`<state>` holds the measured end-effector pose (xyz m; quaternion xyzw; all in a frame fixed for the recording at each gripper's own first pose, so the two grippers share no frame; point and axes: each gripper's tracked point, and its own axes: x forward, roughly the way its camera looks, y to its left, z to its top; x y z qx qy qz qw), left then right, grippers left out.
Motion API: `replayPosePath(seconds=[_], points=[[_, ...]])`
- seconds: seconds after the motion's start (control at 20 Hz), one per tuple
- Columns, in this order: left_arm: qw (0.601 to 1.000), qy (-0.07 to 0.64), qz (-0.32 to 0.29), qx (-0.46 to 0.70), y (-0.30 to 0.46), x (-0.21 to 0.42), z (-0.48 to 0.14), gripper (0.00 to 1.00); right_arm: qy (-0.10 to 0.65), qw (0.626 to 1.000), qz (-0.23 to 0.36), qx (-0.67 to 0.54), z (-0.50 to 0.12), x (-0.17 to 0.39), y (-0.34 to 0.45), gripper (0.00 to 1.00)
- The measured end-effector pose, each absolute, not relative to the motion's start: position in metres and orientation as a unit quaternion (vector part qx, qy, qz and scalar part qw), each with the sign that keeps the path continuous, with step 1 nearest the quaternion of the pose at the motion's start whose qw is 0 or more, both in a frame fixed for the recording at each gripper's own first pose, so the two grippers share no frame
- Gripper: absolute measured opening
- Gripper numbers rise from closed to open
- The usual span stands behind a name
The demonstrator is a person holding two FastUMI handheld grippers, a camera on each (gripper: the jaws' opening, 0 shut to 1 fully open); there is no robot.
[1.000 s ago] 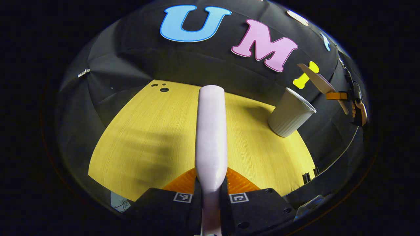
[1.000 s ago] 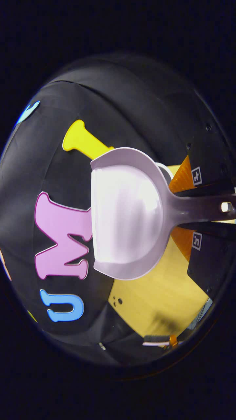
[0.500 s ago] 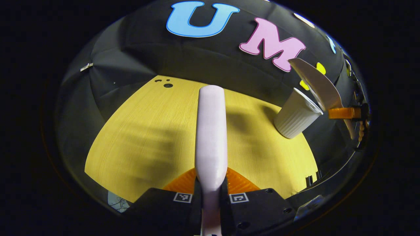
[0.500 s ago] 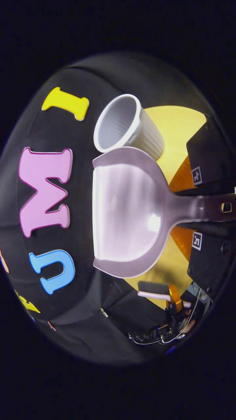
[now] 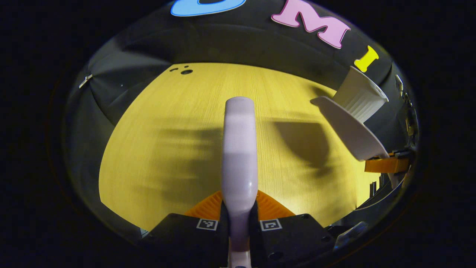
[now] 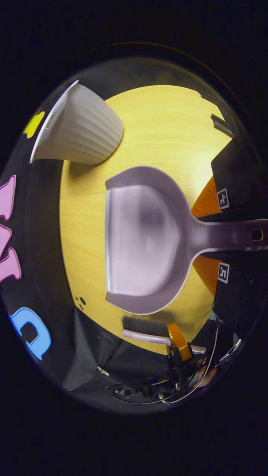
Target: Pick up the small broom and dustpan from the desktop, sweep the trash into the dustpan with the broom, and then empty the trash into the garbage bin.
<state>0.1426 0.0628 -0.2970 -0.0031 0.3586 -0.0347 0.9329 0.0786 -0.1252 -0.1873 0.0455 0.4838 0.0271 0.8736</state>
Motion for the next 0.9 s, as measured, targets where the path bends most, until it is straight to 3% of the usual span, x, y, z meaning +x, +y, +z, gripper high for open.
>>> replayPosePath(seconds=[0.15, 0.25, 0.45, 0.6, 0.65, 0.7, 0.85, 0.9], points=[[0.924, 0.383, -0.022, 0.005, 0.058, 0.151, -0.315, 0.27, 0.492, 0.87, 0.008, 0.022, -0.212, 0.077, -0.13, 0.41], [0.914, 0.405, -0.015, 0.02, 0.062, 0.158, -0.329, 0.27, 0.503, 0.864, 0.002, 0.035, -0.227, 0.077, -0.13, 0.36], [0.906, 0.421, -0.002, 0.05, 0.059, 0.17, -0.338, 0.29, 0.501, 0.866, -0.008, 0.0, -0.241, 0.083, -0.136, 0.41], [0.903, 0.419, -0.008, 0.099, 0.051, 0.179, -0.336, 0.27, 0.504, 0.864, -0.007, -0.003, -0.247, 0.084, -0.135, 0.37], [0.899, 0.422, -0.009, 0.115, 0.051, 0.183, -0.337, 0.29, 0.508, 0.862, -0.009, 0.004, -0.253, 0.082, -0.135, 0.34], [0.898, 0.422, -0.01, 0.127, 0.05, 0.187, -0.337, 0.31, 0.512, 0.859, -0.007, 0.012, -0.257, 0.082, -0.134, 0.38], [0.896, 0.418, -0.02, 0.146, 0.046, 0.189, -0.332, 0.34, 0.514, 0.857, -0.003, 0.038, -0.262, 0.085, -0.134, 0.39], [0.899, 0.413, -0.025, 0.141, 0.041, 0.188, -0.33, 0.43, 0.509, 0.86, -0.004, 0.04, -0.259, 0.086, -0.136, 0.4]])
